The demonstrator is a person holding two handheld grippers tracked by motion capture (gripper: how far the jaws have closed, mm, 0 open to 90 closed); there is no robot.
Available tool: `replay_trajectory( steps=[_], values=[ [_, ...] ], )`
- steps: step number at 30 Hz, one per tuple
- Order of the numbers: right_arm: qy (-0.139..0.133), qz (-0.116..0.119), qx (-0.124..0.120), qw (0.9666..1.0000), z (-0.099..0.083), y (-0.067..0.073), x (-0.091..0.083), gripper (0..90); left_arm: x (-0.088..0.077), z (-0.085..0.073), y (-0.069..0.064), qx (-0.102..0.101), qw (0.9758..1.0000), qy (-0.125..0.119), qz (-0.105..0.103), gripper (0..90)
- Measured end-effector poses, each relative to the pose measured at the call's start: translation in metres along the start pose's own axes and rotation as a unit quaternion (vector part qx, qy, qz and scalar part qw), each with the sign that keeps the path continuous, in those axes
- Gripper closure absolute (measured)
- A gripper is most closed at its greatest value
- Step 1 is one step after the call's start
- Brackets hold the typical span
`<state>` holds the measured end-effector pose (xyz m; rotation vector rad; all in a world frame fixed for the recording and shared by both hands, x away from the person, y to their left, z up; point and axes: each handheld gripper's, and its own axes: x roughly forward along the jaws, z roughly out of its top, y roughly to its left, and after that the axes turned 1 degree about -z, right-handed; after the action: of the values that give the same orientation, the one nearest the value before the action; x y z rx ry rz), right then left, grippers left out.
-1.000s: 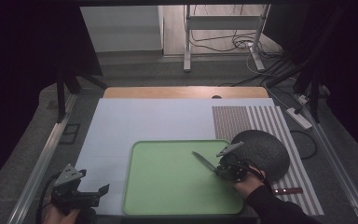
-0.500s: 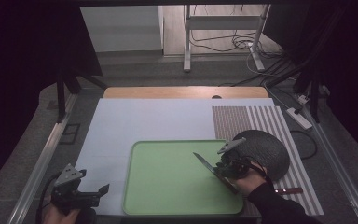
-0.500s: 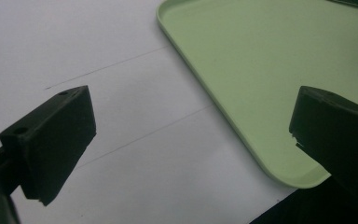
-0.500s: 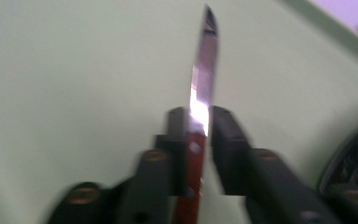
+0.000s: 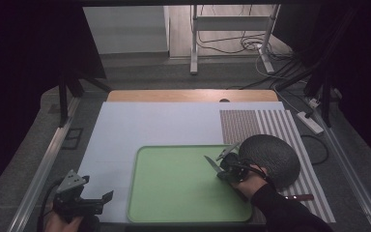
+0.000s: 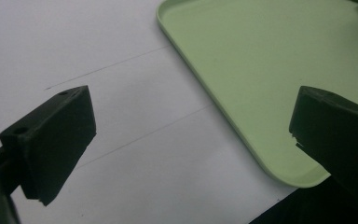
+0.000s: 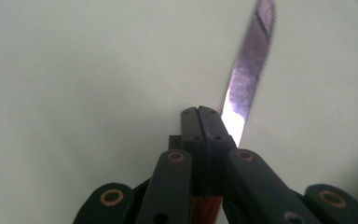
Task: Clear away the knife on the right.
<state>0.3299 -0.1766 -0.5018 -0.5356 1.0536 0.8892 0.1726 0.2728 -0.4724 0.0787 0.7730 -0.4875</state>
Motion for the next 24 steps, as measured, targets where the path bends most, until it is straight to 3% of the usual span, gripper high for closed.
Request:
replay_trajectory(
  steps=[14, 24],
  values=[
    [0.007, -0.017, 0.050, 0.9986, -0.025, -0.027, -0.014, 89.5, 0.000, 0.000, 0.000, 0.002, 1.0000, 0.000, 0.001, 1.1],
    [0.009, -0.025, 0.051, 0.9983, -0.026, -0.030, -0.017, 89.4, 0.000, 0.000, -0.001, 0.003, 1.0000, 0.000, 0.001, 1.2]
  ],
)
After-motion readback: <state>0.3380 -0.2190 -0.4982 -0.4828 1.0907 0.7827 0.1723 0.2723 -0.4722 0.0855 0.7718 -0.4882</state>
